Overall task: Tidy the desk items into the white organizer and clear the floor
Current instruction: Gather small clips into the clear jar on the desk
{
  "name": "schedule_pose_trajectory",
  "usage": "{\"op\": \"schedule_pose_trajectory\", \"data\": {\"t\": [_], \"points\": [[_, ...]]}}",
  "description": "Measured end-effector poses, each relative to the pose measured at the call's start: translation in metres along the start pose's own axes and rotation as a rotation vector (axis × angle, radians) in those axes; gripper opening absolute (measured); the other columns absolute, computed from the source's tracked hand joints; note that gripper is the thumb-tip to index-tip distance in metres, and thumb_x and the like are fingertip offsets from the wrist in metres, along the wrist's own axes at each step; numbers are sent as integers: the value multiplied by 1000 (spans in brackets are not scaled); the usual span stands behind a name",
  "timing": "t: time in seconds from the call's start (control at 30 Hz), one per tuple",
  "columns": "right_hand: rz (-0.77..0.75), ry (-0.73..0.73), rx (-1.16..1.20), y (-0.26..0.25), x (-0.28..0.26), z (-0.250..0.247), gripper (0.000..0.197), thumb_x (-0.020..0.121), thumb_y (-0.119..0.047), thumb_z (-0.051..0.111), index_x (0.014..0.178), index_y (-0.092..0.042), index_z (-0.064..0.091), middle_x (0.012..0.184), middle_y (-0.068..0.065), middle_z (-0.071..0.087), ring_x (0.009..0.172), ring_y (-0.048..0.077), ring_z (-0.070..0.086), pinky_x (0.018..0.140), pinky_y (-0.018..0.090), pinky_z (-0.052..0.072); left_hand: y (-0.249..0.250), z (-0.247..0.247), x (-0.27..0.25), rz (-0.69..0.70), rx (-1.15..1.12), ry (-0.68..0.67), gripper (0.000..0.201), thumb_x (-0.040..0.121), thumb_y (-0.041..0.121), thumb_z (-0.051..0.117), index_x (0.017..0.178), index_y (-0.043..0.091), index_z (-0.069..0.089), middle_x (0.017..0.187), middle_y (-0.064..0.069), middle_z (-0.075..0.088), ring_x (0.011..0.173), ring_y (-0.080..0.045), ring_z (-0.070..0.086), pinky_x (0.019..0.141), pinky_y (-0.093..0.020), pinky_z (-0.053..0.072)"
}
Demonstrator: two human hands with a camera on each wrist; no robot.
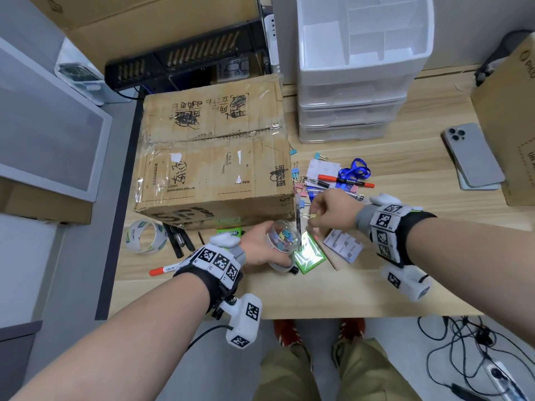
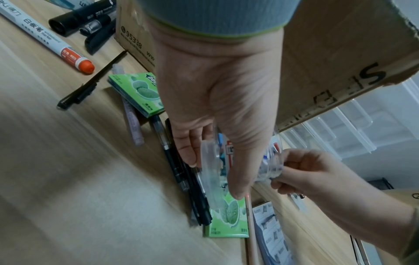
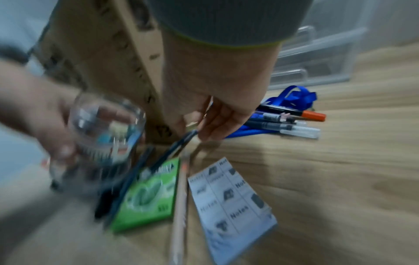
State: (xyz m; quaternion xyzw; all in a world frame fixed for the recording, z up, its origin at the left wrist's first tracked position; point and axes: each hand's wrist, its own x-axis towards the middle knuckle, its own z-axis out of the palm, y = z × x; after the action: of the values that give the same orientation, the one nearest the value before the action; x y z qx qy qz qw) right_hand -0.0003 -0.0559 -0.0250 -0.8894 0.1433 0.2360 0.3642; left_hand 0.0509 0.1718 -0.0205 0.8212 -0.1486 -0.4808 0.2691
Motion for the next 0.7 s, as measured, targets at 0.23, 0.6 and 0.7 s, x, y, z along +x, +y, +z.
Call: {"op": "schedule_pose_trajectory", "data": {"t": [0.23,0.6,0.7], "points": [[-94,-276,297,-34,-17,-14,21,75,-24,86,92,-15,78,77,-3,75,67,2,65,67,16,53,9,-2,-2,-5,13,-3,60,65,20,92,113,25,55,97,14,66,83,-5,64,52,-6,48],[-56,148,-37,0,25,-3,35,79,-2,64,113,-12,66,104,5,64,87,21,60,76,26,47,-8,-3,3,-19,-67,8,75,59,19,96,123,25,56,110,10,70,102,-11,68,92,-25,53],[-137,157,-196,-5,40,0,51,79,-7,67,129,-11,56,121,9,53,100,27,59,85,37,53,-8,-8,-1,-11,-57,9,67,64,19,94,116,30,52,104,16,67,96,-8,65,71,-14,52]]}}
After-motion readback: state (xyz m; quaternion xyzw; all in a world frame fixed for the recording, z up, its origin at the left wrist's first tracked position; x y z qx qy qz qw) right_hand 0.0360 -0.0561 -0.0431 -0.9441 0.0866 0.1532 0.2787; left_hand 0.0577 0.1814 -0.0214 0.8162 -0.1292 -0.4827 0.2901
